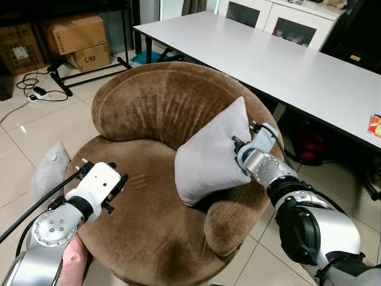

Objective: Move the pillow to the sofa from floor

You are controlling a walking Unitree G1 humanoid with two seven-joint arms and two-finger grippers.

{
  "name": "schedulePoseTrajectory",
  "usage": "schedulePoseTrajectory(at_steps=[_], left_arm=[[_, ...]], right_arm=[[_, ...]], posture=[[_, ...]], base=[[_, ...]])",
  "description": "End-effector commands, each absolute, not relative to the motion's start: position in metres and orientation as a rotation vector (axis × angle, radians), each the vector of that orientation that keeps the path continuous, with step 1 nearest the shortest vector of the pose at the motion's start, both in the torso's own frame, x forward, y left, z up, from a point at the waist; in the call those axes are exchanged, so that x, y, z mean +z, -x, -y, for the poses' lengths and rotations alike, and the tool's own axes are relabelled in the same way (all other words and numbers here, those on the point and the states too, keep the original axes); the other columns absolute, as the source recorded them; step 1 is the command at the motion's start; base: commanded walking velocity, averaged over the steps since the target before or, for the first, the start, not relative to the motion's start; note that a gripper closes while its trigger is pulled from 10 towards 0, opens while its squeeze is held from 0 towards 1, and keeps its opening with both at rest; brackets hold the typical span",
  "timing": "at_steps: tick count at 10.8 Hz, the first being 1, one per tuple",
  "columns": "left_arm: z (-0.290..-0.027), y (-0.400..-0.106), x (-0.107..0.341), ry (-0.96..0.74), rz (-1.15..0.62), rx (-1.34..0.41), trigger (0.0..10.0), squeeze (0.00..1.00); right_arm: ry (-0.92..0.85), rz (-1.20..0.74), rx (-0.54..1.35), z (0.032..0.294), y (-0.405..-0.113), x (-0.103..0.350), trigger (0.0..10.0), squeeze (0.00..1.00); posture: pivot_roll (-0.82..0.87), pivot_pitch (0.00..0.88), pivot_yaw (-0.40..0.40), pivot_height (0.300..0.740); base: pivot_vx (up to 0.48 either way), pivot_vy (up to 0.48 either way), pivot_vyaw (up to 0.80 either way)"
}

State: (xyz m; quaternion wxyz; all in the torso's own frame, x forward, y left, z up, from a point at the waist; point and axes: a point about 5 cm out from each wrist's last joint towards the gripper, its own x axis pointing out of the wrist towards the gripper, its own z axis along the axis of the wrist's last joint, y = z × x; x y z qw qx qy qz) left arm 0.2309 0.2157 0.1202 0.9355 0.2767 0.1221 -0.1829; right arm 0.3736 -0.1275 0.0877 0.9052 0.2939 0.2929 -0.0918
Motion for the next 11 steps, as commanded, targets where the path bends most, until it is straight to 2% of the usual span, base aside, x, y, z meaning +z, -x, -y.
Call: schedulePoseTrajectory(at_steps=[1, 2, 4, 5, 7, 8, 11], left_arm=[[-0.215, -0.232, 0.124, -0.558, -0.246, -0.385, 10.0, 0.0], [-0.216, -0.233, 0.125, -0.554, -0.241, -0.381, 10.0, 0.0], [-0.218, -0.233, 0.128, -0.558, -0.236, -0.376, 10.0, 0.0], [-0.219, -0.231, 0.127, -0.56, -0.24, -0.382, 10.0, 0.0], [-0.217, -0.232, 0.126, -0.56, -0.244, -0.403, 10.0, 0.0], [-0.217, -0.232, 0.126, -0.56, -0.244, -0.405, 10.0, 0.0], [-0.213, -0.23, 0.129, -0.494, -0.238, -0.453, 10.0, 0.0]], right_arm=[[-0.586, -0.608, -0.243, 0.136, -0.376, 0.092, 10.0, 0.0], [-0.583, -0.587, -0.226, 0.135, -0.381, 0.101, 10.0, 0.0], [-0.549, -0.515, -0.032, 0.121, -0.397, 0.135, 10.0, 0.0], [-0.555, -0.54, 0.13, 0.106, -0.401, 0.157, 10.0, 0.0], [-0.666, -0.614, 0.239, 0.091, -0.4, 0.173, 10.0, 0.0], [-0.675, -0.62, 0.248, 0.089, -0.4, 0.174, 10.0, 0.0], [-0.721, -0.661, 0.085, 0.101, -0.395, 0.149, 10.0, 0.0]], posture=[[0.07, 0.0, -0.098, 0.74], [0.07, 0.0, -0.102, 0.74], [0.08, 0.0, -0.108, 0.74], [0.08, 0.0, -0.104, 0.74], [0.06, 0.0, -0.093, 0.74], [0.06, 0.0, -0.093, 0.74], [0.07, 0.0, -0.1, 0.74]], base=[[0.0, 0.0, 0.0], [0.0, 0.0, 0.0], [0.0, 0.0, 0.0], [0.0, 0.0, 0.0], [0.0, 0.0, 0.0], [0.0, 0.0, 0.0], [0.0, 0.0, 0.0]])
